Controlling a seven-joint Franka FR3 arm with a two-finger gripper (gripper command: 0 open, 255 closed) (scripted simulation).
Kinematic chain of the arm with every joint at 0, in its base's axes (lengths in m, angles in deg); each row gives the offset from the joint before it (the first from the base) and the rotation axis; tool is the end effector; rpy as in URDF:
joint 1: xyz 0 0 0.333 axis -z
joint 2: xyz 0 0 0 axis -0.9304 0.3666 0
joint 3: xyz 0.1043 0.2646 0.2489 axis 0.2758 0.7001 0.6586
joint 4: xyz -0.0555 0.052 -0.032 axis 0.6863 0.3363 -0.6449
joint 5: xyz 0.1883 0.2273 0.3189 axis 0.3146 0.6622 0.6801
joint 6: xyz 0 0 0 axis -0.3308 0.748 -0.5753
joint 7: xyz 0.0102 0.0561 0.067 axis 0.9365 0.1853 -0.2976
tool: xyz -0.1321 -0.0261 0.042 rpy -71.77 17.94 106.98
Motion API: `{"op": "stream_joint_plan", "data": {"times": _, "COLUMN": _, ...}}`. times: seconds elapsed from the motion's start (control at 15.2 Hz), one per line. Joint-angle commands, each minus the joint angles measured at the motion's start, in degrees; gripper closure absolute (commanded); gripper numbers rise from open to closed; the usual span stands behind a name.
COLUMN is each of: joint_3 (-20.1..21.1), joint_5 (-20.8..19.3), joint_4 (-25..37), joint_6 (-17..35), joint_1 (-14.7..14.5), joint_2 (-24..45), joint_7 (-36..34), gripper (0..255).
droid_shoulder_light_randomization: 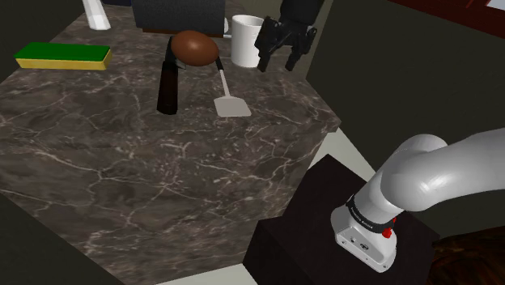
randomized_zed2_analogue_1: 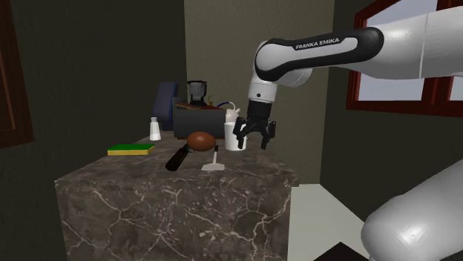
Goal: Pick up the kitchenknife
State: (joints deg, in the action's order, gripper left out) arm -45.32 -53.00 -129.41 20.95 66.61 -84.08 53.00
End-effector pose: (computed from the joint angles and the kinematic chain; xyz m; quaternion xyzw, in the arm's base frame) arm 0.3611 0.1569 0.6294 -0.9953 0.0555 -0.0447 0.0656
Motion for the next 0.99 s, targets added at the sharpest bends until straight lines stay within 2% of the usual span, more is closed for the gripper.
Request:
{"op": "stream_joint_plan", "data": {"times": 0.0, "joint_3": 2.07, "joint_5": 1.73, "joint_4": 2.19, "joint_6": 1.23, "joint_1": 0.18, "joint_2": 2.68, "joint_7": -4.50, "gripper": 0}}
{"op": "stream_joint_plan", "data": {"times": 0.46, "joint_3": 8.87, "joint_5": 4.80, "joint_4": 11.96, "joint_6": 5.68, "joint_1": 1.26, "joint_2": 13.45, "joint_7": -19.41, "gripper": 0}}
{"op": "stream_joint_plan", "data": {"times": 0.92, "joint_3": 15.06, "joint_5": 2.69, "joint_4": 25.31, "joint_6": 9.63, "joint_1": 2.09, "joint_2": 26.87, "joint_7": -35.05, "gripper": 0}}
